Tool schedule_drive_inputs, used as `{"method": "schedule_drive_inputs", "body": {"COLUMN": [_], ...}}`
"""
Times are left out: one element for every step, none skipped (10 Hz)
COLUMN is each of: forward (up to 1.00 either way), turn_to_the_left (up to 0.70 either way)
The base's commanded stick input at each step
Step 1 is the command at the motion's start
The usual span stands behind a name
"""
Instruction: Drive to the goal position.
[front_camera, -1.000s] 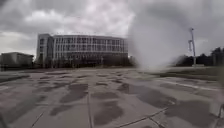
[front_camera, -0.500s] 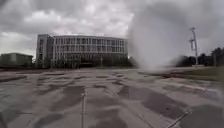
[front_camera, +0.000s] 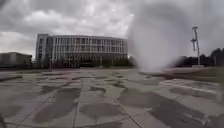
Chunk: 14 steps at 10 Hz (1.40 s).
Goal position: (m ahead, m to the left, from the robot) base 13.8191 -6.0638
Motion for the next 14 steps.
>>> {"method": "schedule_drive_inputs", "body": {"forward": [0.70, 0.70, 0.70, 0.70, 0.70, 0.70, 0.70, 0.70, 0.70, 0.70, 0.70, 0.70, 0.70, 0.70], "turn_to_the_left": [0.00, 0.00, 0.00, 0.00, 0.00, 0.00, 0.00, 0.00, 0.00, 0.00, 0.00, 0.00, 0.00, 0.00]}}
